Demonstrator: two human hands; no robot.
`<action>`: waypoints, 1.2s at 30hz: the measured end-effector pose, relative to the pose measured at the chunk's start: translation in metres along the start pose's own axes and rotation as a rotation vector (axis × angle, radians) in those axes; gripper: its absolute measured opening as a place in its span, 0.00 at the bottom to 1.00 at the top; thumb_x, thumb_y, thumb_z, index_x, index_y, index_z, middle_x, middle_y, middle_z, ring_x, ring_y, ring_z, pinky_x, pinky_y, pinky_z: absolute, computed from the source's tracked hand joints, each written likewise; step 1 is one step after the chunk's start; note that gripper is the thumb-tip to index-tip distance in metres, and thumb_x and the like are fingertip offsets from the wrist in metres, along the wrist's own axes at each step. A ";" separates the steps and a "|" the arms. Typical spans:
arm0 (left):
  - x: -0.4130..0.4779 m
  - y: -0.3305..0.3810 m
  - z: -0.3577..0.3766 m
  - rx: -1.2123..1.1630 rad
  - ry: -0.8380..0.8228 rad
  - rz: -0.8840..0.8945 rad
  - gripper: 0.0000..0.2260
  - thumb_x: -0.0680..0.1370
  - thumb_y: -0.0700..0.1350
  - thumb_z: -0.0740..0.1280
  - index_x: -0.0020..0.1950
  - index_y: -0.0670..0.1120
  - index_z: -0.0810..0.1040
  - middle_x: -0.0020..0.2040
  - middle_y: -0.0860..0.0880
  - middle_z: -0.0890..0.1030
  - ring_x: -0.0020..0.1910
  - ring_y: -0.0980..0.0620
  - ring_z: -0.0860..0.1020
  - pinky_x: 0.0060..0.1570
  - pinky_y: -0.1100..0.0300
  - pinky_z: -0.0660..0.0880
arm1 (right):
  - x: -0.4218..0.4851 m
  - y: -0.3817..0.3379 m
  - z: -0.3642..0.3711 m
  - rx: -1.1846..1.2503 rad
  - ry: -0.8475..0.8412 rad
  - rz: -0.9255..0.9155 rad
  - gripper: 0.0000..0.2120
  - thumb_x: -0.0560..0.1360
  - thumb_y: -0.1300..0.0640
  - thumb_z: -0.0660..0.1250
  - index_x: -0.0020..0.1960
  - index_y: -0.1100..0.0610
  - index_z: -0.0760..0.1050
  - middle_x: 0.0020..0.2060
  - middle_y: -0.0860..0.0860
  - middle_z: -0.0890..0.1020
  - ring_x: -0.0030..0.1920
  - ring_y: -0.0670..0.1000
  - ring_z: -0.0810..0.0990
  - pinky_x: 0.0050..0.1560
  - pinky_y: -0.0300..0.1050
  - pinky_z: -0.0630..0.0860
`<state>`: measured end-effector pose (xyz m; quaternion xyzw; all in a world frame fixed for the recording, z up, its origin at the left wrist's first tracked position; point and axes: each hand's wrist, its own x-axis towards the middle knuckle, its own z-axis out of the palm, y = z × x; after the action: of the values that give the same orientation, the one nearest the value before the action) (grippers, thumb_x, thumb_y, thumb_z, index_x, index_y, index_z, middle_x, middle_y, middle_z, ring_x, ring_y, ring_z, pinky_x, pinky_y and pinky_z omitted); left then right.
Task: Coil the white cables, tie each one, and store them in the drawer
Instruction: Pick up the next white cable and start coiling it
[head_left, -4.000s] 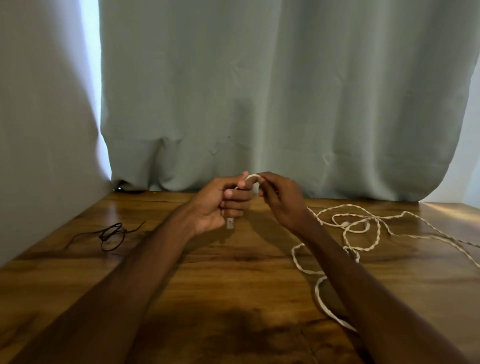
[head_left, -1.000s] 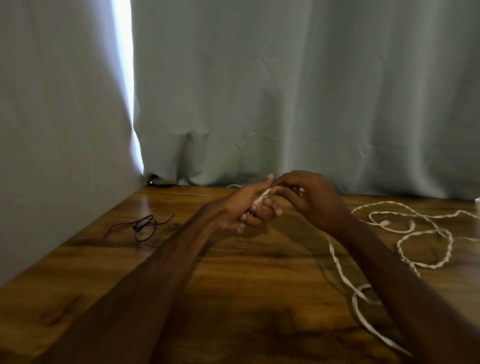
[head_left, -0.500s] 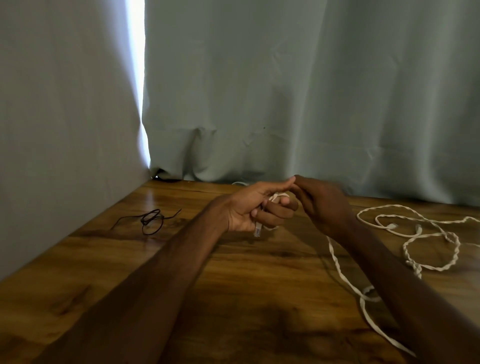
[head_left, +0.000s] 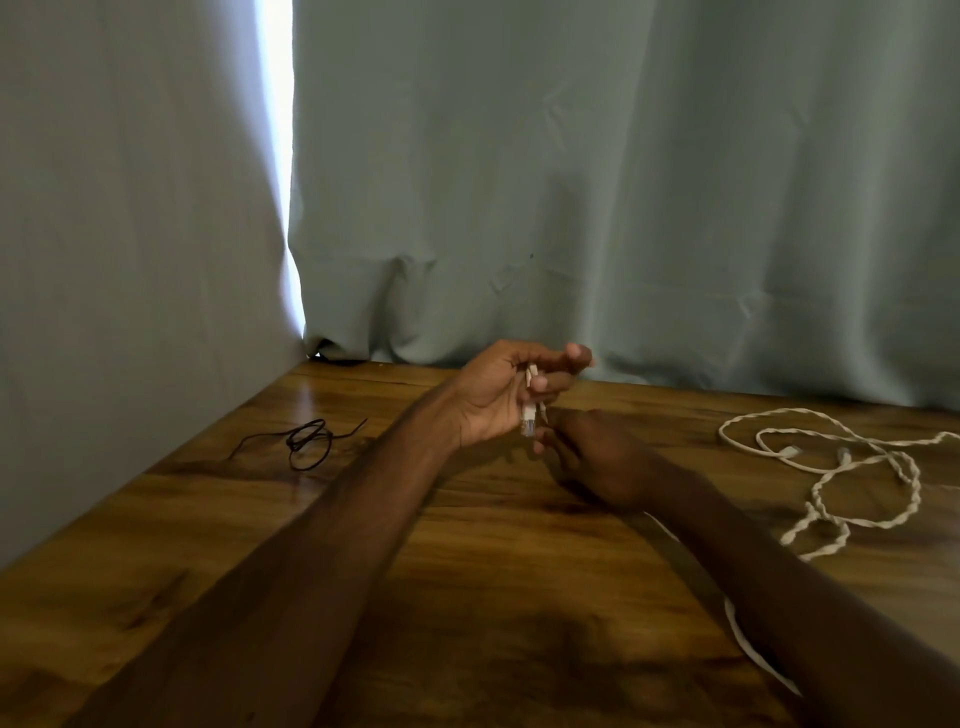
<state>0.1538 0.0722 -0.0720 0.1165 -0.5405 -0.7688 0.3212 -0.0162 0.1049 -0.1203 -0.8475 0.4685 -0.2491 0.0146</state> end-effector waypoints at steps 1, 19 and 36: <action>0.000 0.000 -0.003 0.010 0.037 0.022 0.13 0.81 0.37 0.55 0.64 0.36 0.71 0.45 0.52 0.64 0.28 0.57 0.59 0.27 0.68 0.65 | 0.001 -0.003 -0.001 0.010 -0.020 -0.006 0.11 0.85 0.55 0.58 0.50 0.53 0.78 0.39 0.44 0.81 0.39 0.41 0.79 0.39 0.31 0.69; 0.019 -0.015 -0.021 0.365 0.557 0.198 0.28 0.81 0.27 0.53 0.79 0.29 0.46 0.71 0.36 0.74 0.64 0.40 0.80 0.58 0.55 0.79 | -0.003 -0.034 -0.038 0.196 -0.207 0.116 0.17 0.84 0.52 0.62 0.41 0.55 0.81 0.23 0.47 0.76 0.22 0.45 0.73 0.25 0.36 0.70; 0.006 -0.030 -0.003 0.504 0.156 -0.168 0.29 0.86 0.57 0.52 0.44 0.40 0.83 0.22 0.53 0.65 0.17 0.58 0.60 0.21 0.65 0.62 | -0.004 -0.006 -0.067 0.316 0.217 -0.044 0.11 0.80 0.56 0.69 0.46 0.60 0.86 0.25 0.46 0.77 0.26 0.42 0.70 0.30 0.33 0.68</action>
<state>0.1402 0.0722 -0.0990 0.2961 -0.6767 -0.6227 0.2580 -0.0423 0.1259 -0.0614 -0.8129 0.4036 -0.4099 0.0913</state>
